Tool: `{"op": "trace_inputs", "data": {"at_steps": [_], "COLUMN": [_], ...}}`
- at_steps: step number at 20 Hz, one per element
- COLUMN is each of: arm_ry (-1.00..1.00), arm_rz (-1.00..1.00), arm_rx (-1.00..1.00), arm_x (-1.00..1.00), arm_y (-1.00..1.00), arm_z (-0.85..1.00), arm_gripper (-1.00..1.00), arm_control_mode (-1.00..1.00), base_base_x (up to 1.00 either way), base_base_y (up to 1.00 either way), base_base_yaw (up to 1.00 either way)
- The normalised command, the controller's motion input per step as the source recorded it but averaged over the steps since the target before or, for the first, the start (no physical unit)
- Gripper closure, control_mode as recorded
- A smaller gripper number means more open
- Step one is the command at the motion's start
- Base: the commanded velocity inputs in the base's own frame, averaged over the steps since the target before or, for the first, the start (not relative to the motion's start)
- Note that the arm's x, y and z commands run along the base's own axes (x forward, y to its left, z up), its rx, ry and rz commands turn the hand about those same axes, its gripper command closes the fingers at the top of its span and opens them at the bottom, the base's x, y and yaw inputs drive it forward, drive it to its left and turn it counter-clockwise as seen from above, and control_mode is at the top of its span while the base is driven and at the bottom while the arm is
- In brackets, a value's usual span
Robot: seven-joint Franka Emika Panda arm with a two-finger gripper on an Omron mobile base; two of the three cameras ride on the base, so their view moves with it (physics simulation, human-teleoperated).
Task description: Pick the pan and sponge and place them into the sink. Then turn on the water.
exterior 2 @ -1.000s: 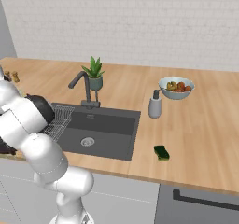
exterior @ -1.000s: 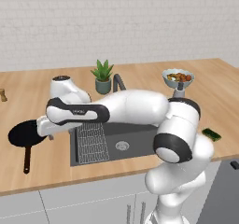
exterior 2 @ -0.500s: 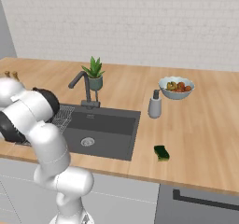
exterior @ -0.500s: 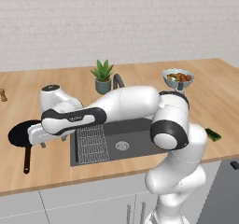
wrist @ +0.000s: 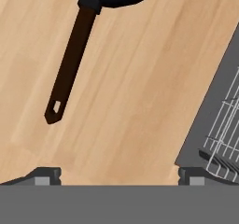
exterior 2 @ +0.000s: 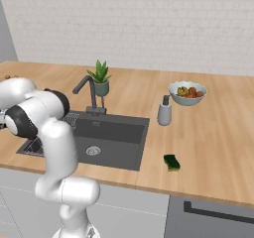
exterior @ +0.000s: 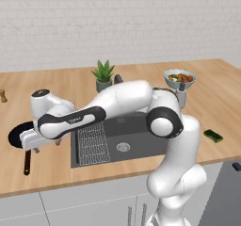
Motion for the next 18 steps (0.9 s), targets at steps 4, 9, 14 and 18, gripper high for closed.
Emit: {"op": "trace_inputs", "data": {"at_steps": [4, 9, 14, 18], "arm_ry": [0.00, 0.00, 0.00, 0.00], "arm_rz": [-0.01, -0.01, 0.00, 0.00], "arm_rx": [0.00, 0.00, 0.00, 0.00], "arm_x": [0.01, 0.01, 0.08, 0.03], "arm_y": [0.25, 0.23, 0.11, 0.11], "arm_z": [-0.17, -0.12, -0.17, -0.27], "arm_gripper": [-1.00, -1.00, -1.00, -1.00], "arm_control_mode": [-1.00, -1.00, -1.00, -1.00], "base_base_x": [0.00, 0.00, 0.00, 0.00], "base_base_y": [0.00, 0.00, 0.00, 0.00], "base_base_yaw": [0.00, 0.00, 0.00, 0.00]}}
